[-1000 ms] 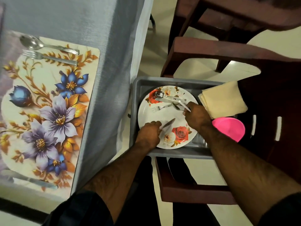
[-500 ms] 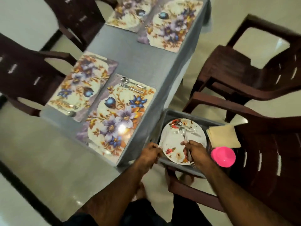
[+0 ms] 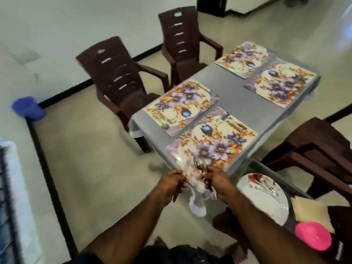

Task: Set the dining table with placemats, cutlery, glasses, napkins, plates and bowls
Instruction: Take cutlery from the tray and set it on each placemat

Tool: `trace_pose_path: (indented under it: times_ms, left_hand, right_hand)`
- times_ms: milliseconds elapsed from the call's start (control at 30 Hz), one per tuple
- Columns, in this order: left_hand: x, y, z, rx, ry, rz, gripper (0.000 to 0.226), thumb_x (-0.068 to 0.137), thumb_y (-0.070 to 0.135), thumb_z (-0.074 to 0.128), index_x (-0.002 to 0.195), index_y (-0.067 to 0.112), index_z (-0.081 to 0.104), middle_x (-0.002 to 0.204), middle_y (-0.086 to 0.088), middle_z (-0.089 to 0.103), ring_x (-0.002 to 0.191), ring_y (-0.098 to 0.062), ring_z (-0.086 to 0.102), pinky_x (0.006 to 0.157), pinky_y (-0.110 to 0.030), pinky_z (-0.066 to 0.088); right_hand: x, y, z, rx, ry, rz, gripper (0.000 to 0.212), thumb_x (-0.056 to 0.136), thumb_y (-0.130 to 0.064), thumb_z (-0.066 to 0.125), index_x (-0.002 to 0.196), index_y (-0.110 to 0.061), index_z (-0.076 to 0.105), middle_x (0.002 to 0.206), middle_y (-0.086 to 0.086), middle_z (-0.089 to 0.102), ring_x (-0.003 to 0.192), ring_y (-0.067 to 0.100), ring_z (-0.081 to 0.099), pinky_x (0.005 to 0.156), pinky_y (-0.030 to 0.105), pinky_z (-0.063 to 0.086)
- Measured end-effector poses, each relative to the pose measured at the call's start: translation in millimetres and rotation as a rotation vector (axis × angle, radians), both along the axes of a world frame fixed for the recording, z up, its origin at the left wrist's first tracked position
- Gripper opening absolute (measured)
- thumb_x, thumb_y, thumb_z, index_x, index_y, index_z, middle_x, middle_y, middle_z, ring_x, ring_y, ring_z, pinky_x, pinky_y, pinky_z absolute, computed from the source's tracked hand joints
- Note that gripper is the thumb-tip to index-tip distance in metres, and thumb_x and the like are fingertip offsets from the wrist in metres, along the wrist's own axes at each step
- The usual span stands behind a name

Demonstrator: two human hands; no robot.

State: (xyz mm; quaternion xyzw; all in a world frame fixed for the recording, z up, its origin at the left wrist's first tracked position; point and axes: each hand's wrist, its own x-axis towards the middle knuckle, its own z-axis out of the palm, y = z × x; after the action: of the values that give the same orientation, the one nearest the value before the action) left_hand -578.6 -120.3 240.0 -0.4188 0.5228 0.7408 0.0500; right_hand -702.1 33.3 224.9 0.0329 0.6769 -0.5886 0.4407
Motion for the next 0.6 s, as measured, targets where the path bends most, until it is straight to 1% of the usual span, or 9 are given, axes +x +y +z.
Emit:
trace_pose_path:
  times_ms: [67, 133, 167, 200, 267, 367, 433, 533, 600]
  left_hand:
    - [36, -48, 2, 0.015, -0.015, 0.095, 0.014, 0.104, 0.001, 0.053, 0.099, 0.002, 0.065, 0.076, -0.011, 0.067, 0.06, -0.018, 0.061, 0.054, -0.027, 0.046]
    - [70, -89, 6, 0.02, -0.026, 0.192, 0.013, 0.103, -0.002, 0.052, 0.1, 0.003, 0.064, 0.075, -0.011, 0.066, 0.062, -0.019, 0.061, 0.058, -0.029, 0.049]
    - [88, -108, 8, 0.024, -0.032, 0.248, 0.013, 0.101, -0.004, 0.054, 0.101, 0.003, 0.064, 0.076, -0.012, 0.065, 0.063, -0.02, 0.061, 0.059, -0.03, 0.051]
    - [106, -126, 8, 0.029, -0.035, 0.304, 0.015, 0.099, -0.007, 0.055, 0.101, 0.004, 0.065, 0.076, -0.013, 0.064, 0.064, -0.021, 0.062, 0.06, -0.03, 0.052]
    - [138, -156, 9, 0.03, -0.054, 0.38, 0.017, 0.097, -0.007, 0.057, 0.099, 0.005, 0.069, 0.076, -0.013, 0.062, 0.064, -0.022, 0.061, 0.061, -0.03, 0.051]
    - [169, -188, 5, 0.035, -0.089, 0.433, 0.017, 0.096, -0.005, 0.058, 0.098, 0.006, 0.071, 0.078, -0.013, 0.065, 0.066, -0.022, 0.062, 0.061, -0.03, 0.05]
    - [178, -208, 2, 0.056, -0.104, 0.477, 0.015, 0.097, -0.004, 0.059, 0.099, 0.005, 0.07, 0.078, -0.013, 0.067, 0.067, -0.023, 0.064, 0.062, -0.031, 0.053]
    - [180, -241, -4, 0.063, -0.105, 0.486, 0.013, 0.098, 0.0, 0.062, 0.1, 0.006, 0.072, 0.082, -0.012, 0.07, 0.073, -0.024, 0.067, 0.066, -0.033, 0.055]
    - [177, -272, -9, 0.045, -0.112, 0.472, 0.01, 0.097, 0.003, 0.066, 0.098, 0.008, 0.074, 0.085, -0.01, 0.073, 0.076, -0.022, 0.069, 0.067, -0.032, 0.056]
  right_hand:
    - [31, -56, 5, 0.008, 0.013, 0.017, 0.031, 0.096, 0.005, 0.051, 0.113, -0.008, 0.074, 0.068, 0.009, 0.059, 0.047, 0.013, 0.038, 0.047, 0.025, 0.032]
    - [60, -98, 7, 0.017, 0.003, 0.034, 0.015, 0.096, -0.014, 0.063, 0.099, -0.009, 0.077, 0.063, 0.004, 0.052, 0.047, 0.013, 0.037, 0.048, 0.027, 0.03]
    - [73, -118, 8, 0.019, -0.009, 0.053, 0.018, 0.094, -0.024, 0.068, 0.094, -0.009, 0.078, 0.062, 0.003, 0.05, 0.048, 0.014, 0.037, 0.049, 0.028, 0.03]
    - [83, -135, 9, 0.031, -0.026, 0.069, 0.024, 0.092, -0.028, 0.068, 0.094, -0.007, 0.079, 0.061, 0.003, 0.049, 0.049, 0.014, 0.037, 0.05, 0.028, 0.03]
    - [96, -168, 9, 0.049, -0.055, 0.11, 0.027, 0.098, -0.022, 0.062, 0.102, -0.001, 0.077, 0.061, 0.003, 0.048, 0.051, 0.014, 0.038, 0.051, 0.028, 0.031]
    - [105, -211, 10, 0.053, -0.101, 0.223, 0.025, 0.104, -0.014, 0.054, 0.107, 0.002, 0.073, 0.065, 0.004, 0.051, 0.052, 0.014, 0.043, 0.052, 0.027, 0.032]
    - [108, -239, 10, 0.059, -0.124, 0.301, 0.021, 0.102, -0.012, 0.058, 0.107, 0.002, 0.072, 0.067, 0.006, 0.053, 0.053, 0.014, 0.048, 0.051, 0.027, 0.036]
    - [107, -282, 7, 0.05, -0.171, 0.39, 0.012, 0.096, -0.008, 0.067, 0.101, 0.001, 0.073, 0.072, 0.009, 0.058, 0.054, 0.015, 0.052, 0.052, 0.027, 0.043]
    - [102, -318, -1, 0.018, -0.236, 0.416, 0.012, 0.096, -0.005, 0.066, 0.102, 0.003, 0.072, 0.076, 0.01, 0.058, 0.054, 0.014, 0.051, 0.05, 0.026, 0.042]
